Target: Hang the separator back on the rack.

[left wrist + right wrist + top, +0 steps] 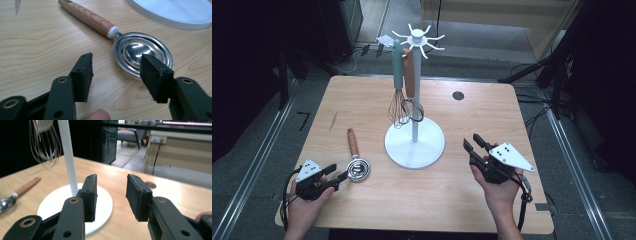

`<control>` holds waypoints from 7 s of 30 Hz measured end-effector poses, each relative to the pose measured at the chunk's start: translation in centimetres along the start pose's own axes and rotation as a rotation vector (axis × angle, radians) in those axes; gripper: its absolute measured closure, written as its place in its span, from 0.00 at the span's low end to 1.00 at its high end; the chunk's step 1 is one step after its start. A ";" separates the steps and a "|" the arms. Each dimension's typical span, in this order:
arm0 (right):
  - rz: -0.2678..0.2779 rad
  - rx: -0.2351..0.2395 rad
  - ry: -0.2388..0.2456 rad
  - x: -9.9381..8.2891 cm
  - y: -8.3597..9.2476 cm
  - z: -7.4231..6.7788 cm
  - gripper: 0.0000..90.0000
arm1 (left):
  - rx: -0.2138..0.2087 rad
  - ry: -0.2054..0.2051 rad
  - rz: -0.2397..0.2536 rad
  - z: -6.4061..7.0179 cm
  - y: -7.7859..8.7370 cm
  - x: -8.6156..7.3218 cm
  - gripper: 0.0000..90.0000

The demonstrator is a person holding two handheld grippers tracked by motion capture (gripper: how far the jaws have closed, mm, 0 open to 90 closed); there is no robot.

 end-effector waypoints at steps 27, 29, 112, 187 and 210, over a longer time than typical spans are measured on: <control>-0.152 -0.001 -0.032 -8.5 2.7 -0.4 0.69 | -0.049 0.058 -0.090 1.4 -2.2 0.5 0.77; -0.154 0.008 -0.030 -8.7 2.5 -0.7 0.69 | -0.046 0.054 -0.097 1.5 -2.2 0.4 0.77; -0.219 0.155 0.049 -10.4 0.8 -6.3 0.68 | -0.215 0.037 -0.138 10.4 -3.9 -1.1 0.73; -0.411 0.339 0.079 -13.3 1.2 -13.0 0.87 | -0.160 0.041 -0.024 9.2 -2.0 0.7 0.45; -0.468 0.328 0.120 -15.2 2.0 -11.0 0.85 | 0.046 0.196 0.077 -1.2 1.6 0.0 0.16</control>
Point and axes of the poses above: each handheld gripper's, and its own axes: y roughly backward along the jaws, x roughly out of its top, z roughly to its right, the point moved 9 cm from there along -y, roughly forward along the jaws, and after that the axes turned 7 degrees about -x, right-handed, at the moved point
